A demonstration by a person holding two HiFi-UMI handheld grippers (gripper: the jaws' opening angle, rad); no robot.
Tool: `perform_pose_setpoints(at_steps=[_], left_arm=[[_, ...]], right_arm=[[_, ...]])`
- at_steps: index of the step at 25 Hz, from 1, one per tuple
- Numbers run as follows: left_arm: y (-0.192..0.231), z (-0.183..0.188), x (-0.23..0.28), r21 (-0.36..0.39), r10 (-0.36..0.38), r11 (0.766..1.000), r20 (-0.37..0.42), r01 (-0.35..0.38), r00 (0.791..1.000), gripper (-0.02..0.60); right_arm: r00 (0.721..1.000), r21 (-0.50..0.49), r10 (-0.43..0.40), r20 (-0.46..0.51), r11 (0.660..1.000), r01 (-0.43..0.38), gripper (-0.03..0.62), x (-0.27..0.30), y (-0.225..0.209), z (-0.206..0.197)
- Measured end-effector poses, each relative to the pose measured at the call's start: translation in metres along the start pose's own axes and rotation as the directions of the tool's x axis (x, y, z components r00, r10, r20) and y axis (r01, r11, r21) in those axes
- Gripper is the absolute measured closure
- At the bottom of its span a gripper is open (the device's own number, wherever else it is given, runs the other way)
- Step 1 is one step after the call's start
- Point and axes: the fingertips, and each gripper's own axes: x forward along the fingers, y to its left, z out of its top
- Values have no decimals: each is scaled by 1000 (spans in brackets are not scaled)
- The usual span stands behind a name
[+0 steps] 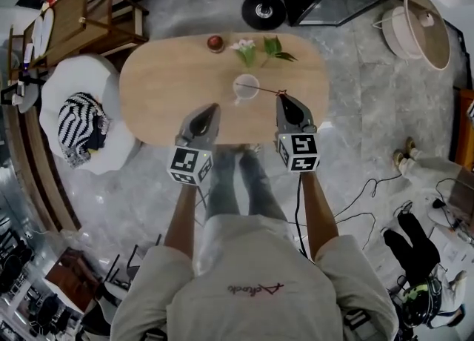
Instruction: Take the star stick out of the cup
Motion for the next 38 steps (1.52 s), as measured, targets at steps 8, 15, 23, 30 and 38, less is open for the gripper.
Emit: perform_pose_setpoints(at_steps=[8,15,23,30,38], left_arm=[[6,-66,9,-35,-3,999,-53,1,999,580],[14,-112,12,-52,-7,999,-75,3,997,580],[26,-170,22,-79,-4,997,-100,-4,995,578],[27,-204,29,-101,-18,995,-107,7,994,580],[32,-225,40,-120,-19,993,-108,6,994,580]], right_arm=[[997,20,6,-82,1000,-5,591,16,5,-77],[991,32,18,-135,999,-13,591,29,14,-134],[982,47,22,-188,999,-14,591,37,18,-198],[972,53,30,-231,998,-18,591,43,21,-245],[966,69,33,-255,997,-16,591,54,21,-277]])
